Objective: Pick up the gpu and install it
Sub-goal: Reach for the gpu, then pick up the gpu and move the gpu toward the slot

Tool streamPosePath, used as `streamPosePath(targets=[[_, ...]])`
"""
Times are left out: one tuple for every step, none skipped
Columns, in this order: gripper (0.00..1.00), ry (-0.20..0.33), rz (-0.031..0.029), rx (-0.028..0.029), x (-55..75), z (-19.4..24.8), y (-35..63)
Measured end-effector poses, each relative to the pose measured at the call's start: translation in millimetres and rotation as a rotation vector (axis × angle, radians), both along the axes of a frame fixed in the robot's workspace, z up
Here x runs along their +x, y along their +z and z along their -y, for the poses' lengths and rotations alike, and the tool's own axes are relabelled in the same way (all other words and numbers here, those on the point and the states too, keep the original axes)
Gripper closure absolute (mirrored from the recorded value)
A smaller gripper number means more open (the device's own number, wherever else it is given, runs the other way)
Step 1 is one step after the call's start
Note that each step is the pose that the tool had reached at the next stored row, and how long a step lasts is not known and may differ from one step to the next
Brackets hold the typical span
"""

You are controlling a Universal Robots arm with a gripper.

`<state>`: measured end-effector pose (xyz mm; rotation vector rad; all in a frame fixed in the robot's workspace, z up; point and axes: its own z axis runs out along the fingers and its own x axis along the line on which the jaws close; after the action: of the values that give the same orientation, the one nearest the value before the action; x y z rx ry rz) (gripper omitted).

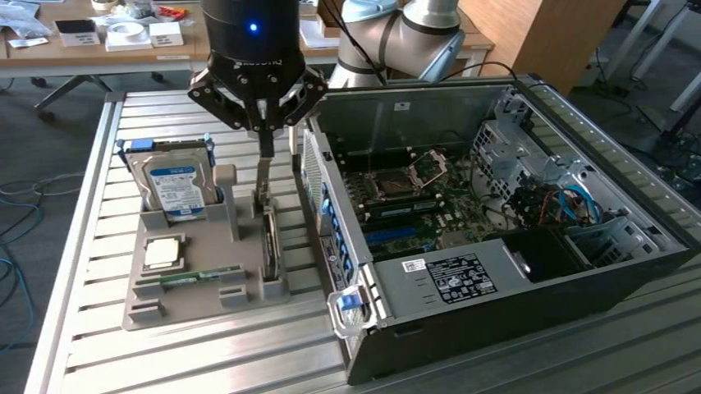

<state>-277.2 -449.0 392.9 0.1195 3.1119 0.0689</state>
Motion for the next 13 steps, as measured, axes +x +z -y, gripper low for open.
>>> streamPosePath(targets=[[0.89,0.000,0.0001,0.0000,-0.7,0.4,-0.1],[0.89,0.000,0.0000,-0.0001,-2.0,0.8,-0.1],[0.89,0.000,0.0000,-0.0001,-3.2,1.2,-0.2],[0.89,0.000,0.0000,0.0000,-4.0,1.7,-0.2],[0.89,0.000,0.0000,0.0000,-4.5,2.4,-0.3],[0.89,0.000,0.0000,0.0000,-4.8,3.5,-0.3],[0.89,0.000,0.0001,0.0000,-5.0,4.3,-0.5],[0.89,0.000,0.0001,0.0001,-5.1,4.4,-0.5],[0.89,0.000,0.0000,0.0001,-5.0,4.4,-0.5],[0.89,0.000,0.0000,0.0000,-5.0,4.4,-0.5],[0.89,0.000,0.0000,0.0000,-5.0,4.5,-0.5],[0.89,0.000,0.0001,0.0000,-5.0,4.5,-0.5],[0.89,0.000,0.0000,0.0000,-5.0,4.5,-0.5]])
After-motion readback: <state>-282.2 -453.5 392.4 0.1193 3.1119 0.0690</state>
